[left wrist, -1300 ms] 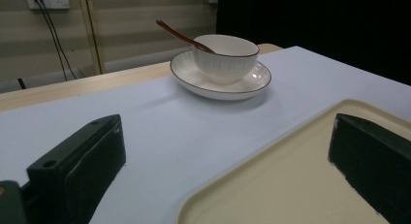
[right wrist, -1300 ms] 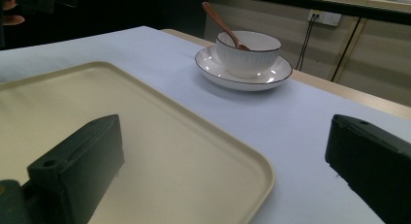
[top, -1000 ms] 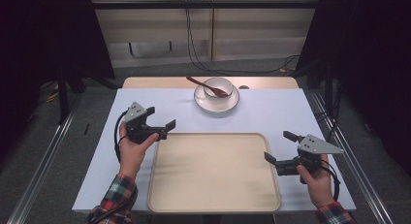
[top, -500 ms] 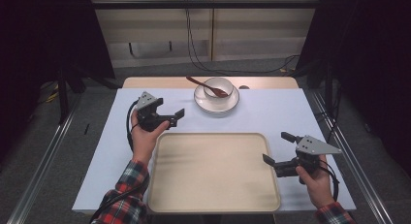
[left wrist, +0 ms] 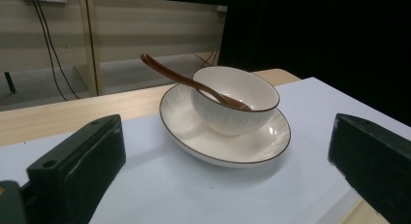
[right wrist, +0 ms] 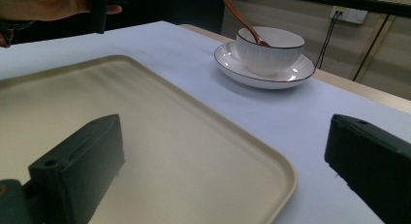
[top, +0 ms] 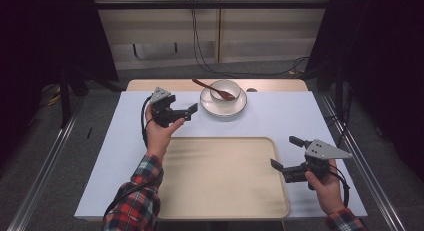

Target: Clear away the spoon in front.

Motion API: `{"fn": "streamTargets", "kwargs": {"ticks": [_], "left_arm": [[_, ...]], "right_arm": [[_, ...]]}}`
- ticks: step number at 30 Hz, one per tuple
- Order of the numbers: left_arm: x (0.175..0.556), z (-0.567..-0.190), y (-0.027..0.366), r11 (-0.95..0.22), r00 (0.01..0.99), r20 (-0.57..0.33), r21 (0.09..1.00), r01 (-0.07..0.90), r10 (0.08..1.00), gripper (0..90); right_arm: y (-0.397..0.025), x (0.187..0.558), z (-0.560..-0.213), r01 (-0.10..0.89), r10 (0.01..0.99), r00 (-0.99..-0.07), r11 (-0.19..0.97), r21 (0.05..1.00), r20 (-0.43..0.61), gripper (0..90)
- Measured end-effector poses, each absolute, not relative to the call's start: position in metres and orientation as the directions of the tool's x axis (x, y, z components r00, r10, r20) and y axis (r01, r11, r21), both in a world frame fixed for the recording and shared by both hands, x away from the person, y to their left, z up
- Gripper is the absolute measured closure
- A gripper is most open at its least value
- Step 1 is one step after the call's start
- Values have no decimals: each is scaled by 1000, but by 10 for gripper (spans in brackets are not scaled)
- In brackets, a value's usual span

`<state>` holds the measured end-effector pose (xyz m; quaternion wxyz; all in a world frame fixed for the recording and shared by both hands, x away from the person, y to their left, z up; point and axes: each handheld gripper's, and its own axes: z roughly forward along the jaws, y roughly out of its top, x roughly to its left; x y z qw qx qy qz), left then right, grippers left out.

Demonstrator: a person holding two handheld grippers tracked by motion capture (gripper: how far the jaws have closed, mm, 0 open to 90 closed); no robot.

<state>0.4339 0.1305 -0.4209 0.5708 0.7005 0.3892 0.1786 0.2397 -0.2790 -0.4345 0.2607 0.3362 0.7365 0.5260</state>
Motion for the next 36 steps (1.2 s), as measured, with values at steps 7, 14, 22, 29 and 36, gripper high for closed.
{"fn": "streamTargets", "kwargs": {"ticks": [7, 14, 22, 29, 36], "left_arm": [[449, -423, 116, -29, 606, -212, 931, 363, 767, 0], [462, -424, 105, -18, 584, -213, 931, 364, 784, 9], [475, -433, 93, -25, 562, -208, 925, 378, 801, 51], [486, -438, 85, -5, 543, -223, 922, 386, 809, 97], [496, -444, 81, 5, 515, -224, 920, 392, 828, 151]], "right_arm": [[-279, 240, -435, 218, 760, -650, 223, 950, -29, 2], [-279, 240, -434, 217, 760, -650, 219, 951, -27, 2], [-279, 240, -434, 213, 753, -657, 218, 953, -25, 3], [-277, 240, -434, 219, 760, -650, 202, 955, -11, 4], [-280, 240, -433, 217, 759, -652, 200, 955, -10, 4]]}}
